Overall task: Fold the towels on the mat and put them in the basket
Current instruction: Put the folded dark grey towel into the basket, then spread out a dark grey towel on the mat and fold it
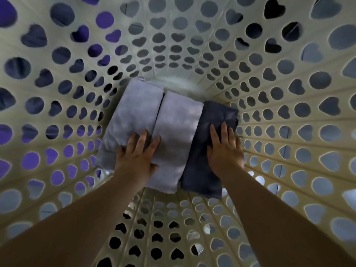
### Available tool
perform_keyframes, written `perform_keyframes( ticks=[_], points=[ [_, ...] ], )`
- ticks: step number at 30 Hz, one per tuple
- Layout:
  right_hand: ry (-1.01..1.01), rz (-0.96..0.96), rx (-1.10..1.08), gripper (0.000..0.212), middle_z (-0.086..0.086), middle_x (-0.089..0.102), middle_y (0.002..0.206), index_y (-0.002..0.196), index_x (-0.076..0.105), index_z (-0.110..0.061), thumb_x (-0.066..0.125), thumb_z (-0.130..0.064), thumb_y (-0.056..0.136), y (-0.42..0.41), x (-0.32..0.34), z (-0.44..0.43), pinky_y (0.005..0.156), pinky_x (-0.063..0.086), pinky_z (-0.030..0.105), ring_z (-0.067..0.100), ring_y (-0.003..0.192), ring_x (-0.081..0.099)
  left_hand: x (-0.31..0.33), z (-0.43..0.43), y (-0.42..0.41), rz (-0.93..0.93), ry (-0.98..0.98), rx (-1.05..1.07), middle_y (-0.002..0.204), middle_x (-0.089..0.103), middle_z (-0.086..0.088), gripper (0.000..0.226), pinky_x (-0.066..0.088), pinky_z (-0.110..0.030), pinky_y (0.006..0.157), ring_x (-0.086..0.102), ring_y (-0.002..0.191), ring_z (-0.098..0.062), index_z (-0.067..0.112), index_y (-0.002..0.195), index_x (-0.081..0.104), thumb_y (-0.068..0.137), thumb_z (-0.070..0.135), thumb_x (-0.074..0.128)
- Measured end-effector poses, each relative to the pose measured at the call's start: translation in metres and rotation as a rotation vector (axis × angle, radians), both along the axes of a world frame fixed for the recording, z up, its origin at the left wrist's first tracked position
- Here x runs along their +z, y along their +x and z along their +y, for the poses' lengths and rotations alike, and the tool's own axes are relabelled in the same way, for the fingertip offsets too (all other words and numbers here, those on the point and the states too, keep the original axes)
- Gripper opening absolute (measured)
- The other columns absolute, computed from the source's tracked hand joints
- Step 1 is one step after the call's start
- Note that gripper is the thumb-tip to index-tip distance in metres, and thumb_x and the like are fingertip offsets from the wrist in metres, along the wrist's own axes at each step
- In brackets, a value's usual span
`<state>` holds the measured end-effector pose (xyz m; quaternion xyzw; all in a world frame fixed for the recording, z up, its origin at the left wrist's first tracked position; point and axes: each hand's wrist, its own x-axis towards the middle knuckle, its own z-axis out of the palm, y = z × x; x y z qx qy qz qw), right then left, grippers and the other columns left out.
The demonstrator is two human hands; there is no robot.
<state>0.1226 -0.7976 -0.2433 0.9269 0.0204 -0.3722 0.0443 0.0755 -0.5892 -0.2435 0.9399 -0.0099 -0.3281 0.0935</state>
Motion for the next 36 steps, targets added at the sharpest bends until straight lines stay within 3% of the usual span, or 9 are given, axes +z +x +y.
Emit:
perform_keyframes(
  ticks=[3,6,10,14,17,24,28,32,36],
  points=[
    [0.026,0.103,-0.010,0.061,0.006,-0.008,0.156,0.148,-0.002,-0.024,0.032,-0.034,0.098,0.009,0.025,0.000,0.115,0.009,0.038,0.027,0.144,0.004,0.022,0.001,0.006,0.164,0.016,0.038,0.155,0.006,0.000,0.076,0.017,-0.041,0.112,0.005,0.143,-0.022,0.030,0.147,0.000,0.089,0.037,0.049],
    [0.066,0.075,-0.063,0.057,0.004,0.007,0.156,0.147,0.012,-0.023,0.036,-0.030,0.096,0.011,0.064,0.010,0.113,0.016,0.036,0.026,0.141,0.016,0.075,0.006,0.017,0.196,-0.008,0.045,0.149,0.026,-0.003,0.061,0.018,-0.036,0.112,0.018,0.140,-0.022,0.020,0.145,0.020,0.091,0.038,0.045],
    [0.135,0.057,-0.035,0.049,0.001,0.022,0.151,0.144,0.023,-0.022,0.033,-0.029,0.097,0.007,0.136,0.043,0.110,0.021,0.031,0.022,0.137,0.024,0.166,0.032,0.025,-0.430,-0.328,0.033,0.093,0.069,-0.009,0.027,0.049,-0.035,0.082,0.061,0.096,-0.026,0.011,0.090,0.069,0.074,0.020,0.050],
    [0.304,0.007,0.009,0.046,-0.003,0.031,0.146,0.141,0.029,-0.023,0.027,-0.029,0.095,0.011,0.205,0.093,0.106,0.025,0.025,0.017,0.133,0.030,0.239,0.091,0.022,-0.727,-0.152,0.325,0.113,0.059,-0.018,0.039,0.032,-0.042,0.093,0.042,0.107,-0.030,0.009,0.110,0.053,0.074,0.021,0.043],
    [0.368,-0.028,0.049,0.044,-0.001,0.035,0.144,0.140,0.032,-0.020,0.034,-0.022,0.096,0.019,0.242,0.127,0.104,0.027,0.026,0.018,0.130,0.032,0.262,0.120,0.012,-0.474,-0.062,0.614,0.119,0.055,-0.029,0.052,0.040,-0.057,0.090,0.051,0.105,-0.044,-0.001,0.127,0.045,0.079,0.016,0.052],
    [0.415,-0.057,0.138,0.043,-0.001,0.037,0.142,0.140,0.031,-0.021,0.032,-0.021,0.097,0.022,0.295,0.175,0.103,0.030,0.027,0.019,0.129,0.035,0.281,0.123,-0.002,0.088,-0.213,0.600,0.154,0.014,0.005,0.048,0.033,-0.025,0.099,0.043,0.126,-0.023,0.028,0.142,0.024,0.097,0.017,0.033],
    [0.428,-0.153,0.136,0.038,0.006,0.055,0.127,0.130,0.048,-0.014,0.042,-0.012,0.093,0.017,0.324,0.191,0.094,0.044,0.032,0.026,0.116,0.051,0.309,0.156,-0.021,0.095,-0.286,0.719,0.138,0.048,0.000,0.039,0.039,-0.024,0.095,0.050,0.121,-0.017,0.024,0.133,0.043,0.095,0.019,0.038],
    [0.518,-0.389,0.172,0.017,0.003,0.070,0.066,0.076,0.069,-0.009,0.061,-0.012,0.061,0.022,0.325,0.248,0.045,0.050,0.022,0.019,0.056,0.067,0.319,0.219,-0.039,-0.051,-0.257,0.783,0.124,0.060,0.004,0.031,0.040,-0.021,0.087,0.058,0.109,-0.014,0.023,0.123,0.055,0.094,0.019,0.043],
    [0.609,-0.337,0.125,0.020,0.001,0.067,0.061,0.067,0.068,-0.013,0.054,-0.027,0.067,0.029,0.298,0.344,0.045,0.046,0.019,0.018,0.053,0.065,0.308,0.310,-0.043,-0.030,-0.189,0.786,0.112,0.064,0.002,0.036,0.040,-0.024,0.074,0.060,0.102,-0.019,0.027,0.108,0.060,0.091,0.039,0.031]
  ],
)
